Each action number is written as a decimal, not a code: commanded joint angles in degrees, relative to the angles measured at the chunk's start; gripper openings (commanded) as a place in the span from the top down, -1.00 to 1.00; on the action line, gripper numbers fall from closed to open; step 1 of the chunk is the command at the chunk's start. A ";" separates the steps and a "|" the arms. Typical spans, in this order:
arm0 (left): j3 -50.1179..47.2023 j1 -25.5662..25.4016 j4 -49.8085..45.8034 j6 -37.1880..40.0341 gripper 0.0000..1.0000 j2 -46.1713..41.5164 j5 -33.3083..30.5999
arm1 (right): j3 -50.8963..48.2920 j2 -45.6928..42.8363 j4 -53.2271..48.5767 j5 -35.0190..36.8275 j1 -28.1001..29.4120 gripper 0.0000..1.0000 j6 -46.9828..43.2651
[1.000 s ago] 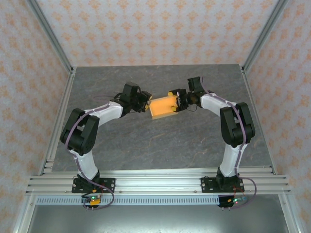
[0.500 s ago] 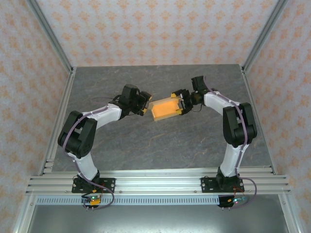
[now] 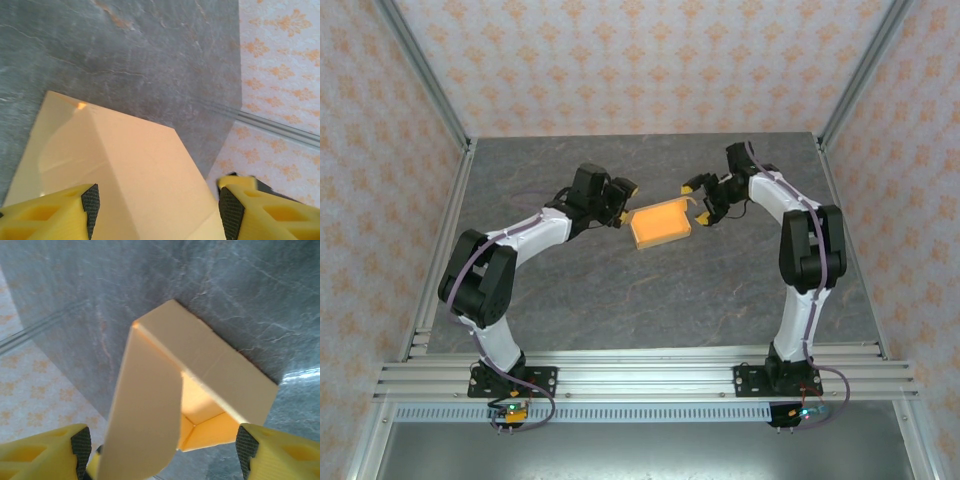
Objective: Fold the paper box
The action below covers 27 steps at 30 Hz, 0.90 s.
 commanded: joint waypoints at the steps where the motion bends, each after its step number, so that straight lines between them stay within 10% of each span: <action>1: 2.19 -0.54 -1.84 -0.53 -0.37 1.53 0.97 | 2.44 0.28 -0.93 -1.04 0.17 -0.52 -0.57; 13: -0.36 1.80 -6.24 7.15 -0.91 -1.76 -3.10 | 3.56 1.32 0.65 -2.82 1.40 -0.42 1.94; 27: 2.16 -1.25 -3.09 1.19 -0.74 1.02 2.39 | 1.75 1.58 2.66 -3.39 2.06 -0.25 3.02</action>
